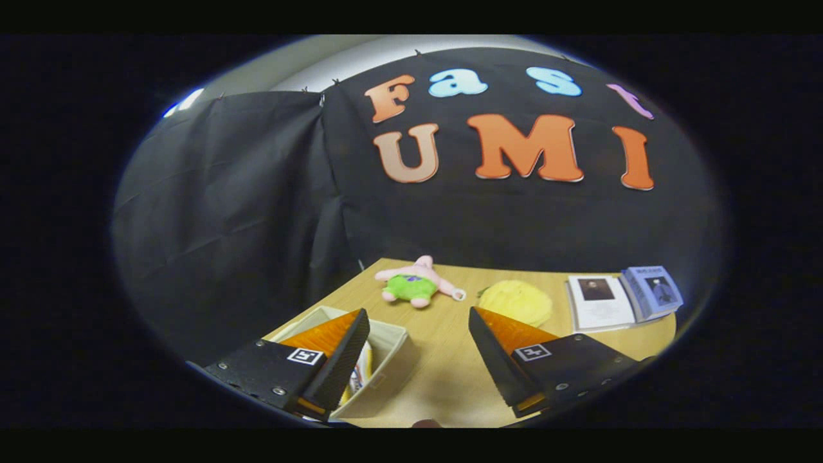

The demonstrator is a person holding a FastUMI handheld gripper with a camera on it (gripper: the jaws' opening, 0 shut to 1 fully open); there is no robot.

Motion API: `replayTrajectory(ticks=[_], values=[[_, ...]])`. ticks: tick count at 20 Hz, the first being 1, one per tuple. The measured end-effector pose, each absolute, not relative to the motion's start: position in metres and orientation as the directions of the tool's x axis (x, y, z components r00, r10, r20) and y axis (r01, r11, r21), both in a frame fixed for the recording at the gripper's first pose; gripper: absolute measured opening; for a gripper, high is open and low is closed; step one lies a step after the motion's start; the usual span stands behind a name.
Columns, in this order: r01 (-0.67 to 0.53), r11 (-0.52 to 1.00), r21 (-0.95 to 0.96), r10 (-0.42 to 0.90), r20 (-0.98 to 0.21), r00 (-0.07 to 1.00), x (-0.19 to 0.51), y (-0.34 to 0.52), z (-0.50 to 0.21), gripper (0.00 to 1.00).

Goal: Open the storage box then place both shoes into the box .Put the left shoe in first, then the right shoe, with the right side of both shoes facing outward in a uniform manner.

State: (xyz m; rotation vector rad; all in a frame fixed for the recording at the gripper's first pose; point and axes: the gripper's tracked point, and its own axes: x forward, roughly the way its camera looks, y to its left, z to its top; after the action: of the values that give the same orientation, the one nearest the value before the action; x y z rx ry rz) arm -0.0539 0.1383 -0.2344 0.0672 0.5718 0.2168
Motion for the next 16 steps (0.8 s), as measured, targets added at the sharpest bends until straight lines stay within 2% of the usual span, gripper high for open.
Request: replayTrajectory(ticks=[7,13,16], values=[[-0.040,0.998,0.057,0.053,-0.243,0.969,-0.045,0.045,-0.147,0.93],[0.059,0.998,-0.025,-0.060,-0.034,0.998,-0.063,-0.015,-0.098,0.93],[0.088,0.995,-0.038,-0.089,-0.009,0.996,-0.071,-0.035,-0.093,0.93]])
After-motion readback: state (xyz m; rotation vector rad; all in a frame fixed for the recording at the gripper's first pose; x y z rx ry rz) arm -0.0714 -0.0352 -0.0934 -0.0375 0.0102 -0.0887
